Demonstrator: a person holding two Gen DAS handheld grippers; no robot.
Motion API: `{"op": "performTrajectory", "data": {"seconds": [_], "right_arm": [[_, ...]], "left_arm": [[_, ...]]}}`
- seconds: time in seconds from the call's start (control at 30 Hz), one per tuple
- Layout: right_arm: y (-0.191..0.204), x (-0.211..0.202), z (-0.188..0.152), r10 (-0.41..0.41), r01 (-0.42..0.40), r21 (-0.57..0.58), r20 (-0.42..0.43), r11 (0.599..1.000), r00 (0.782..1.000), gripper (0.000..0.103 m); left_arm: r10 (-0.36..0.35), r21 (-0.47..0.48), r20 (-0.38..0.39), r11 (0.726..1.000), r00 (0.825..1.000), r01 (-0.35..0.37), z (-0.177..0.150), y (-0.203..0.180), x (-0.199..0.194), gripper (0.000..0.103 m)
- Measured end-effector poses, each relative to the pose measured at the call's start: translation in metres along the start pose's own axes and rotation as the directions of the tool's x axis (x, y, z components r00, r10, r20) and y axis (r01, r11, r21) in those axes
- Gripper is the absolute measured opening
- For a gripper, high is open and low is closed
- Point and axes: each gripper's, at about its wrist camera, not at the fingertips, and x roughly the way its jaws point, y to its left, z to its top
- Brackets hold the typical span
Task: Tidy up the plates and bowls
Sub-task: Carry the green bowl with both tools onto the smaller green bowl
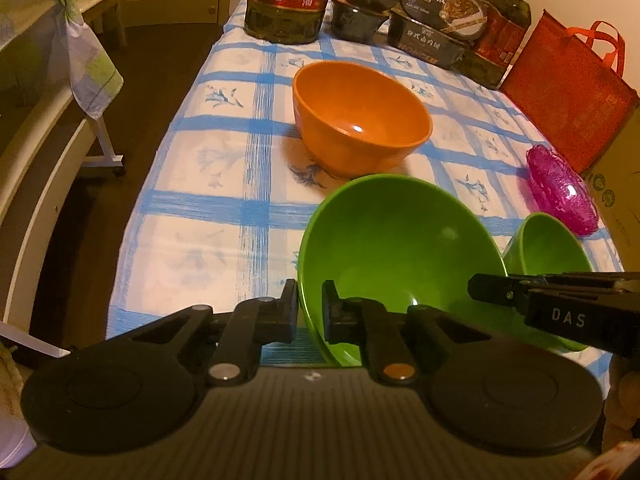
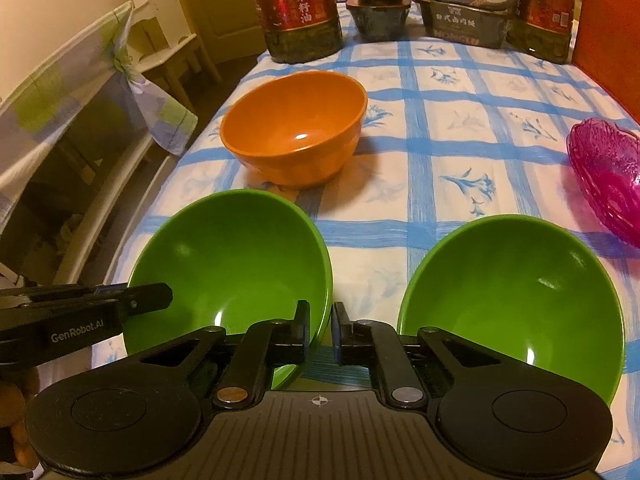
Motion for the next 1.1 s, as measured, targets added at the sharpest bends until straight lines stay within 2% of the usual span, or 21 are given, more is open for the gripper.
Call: {"op": "performTrajectory", "data": {"seconds": [0.27,0.57,0.8,1.1], "right_arm": [[-0.002,-0.039,0.011,0.012,-0.012,0.008,0.067,1.000,0.998,0.010],[-0.036,-0.108,0.018,-0.039,0.033,0.041,0.153,0.999,0.987,0.010],[-0.085,-0.133,0.007,-0.090,0.074,0.110,0.148,0.991,0.985,0.010],[-0.131,-0.118,-0.011,-0.118,0.100,0.187,0.086,0.977,0.989,0.010]], "left_arm": [[0.000,0.013,0.057,1.000,0.998,-0.001,0.019,-0.020,-0.034,0.010],[-0.089,0.091,0.102,0.993,0.991,0.080,0.035,-0.080,-0.061,0.010],[-0.139,0.159,0.068,0.979,0.988,0.127,0.032,-0.136,-0.047,0.010],[-0.141,0.192,-0.015,0.971,0.990,0.141,0.020,-0.169,-0.010,0.010]]}}
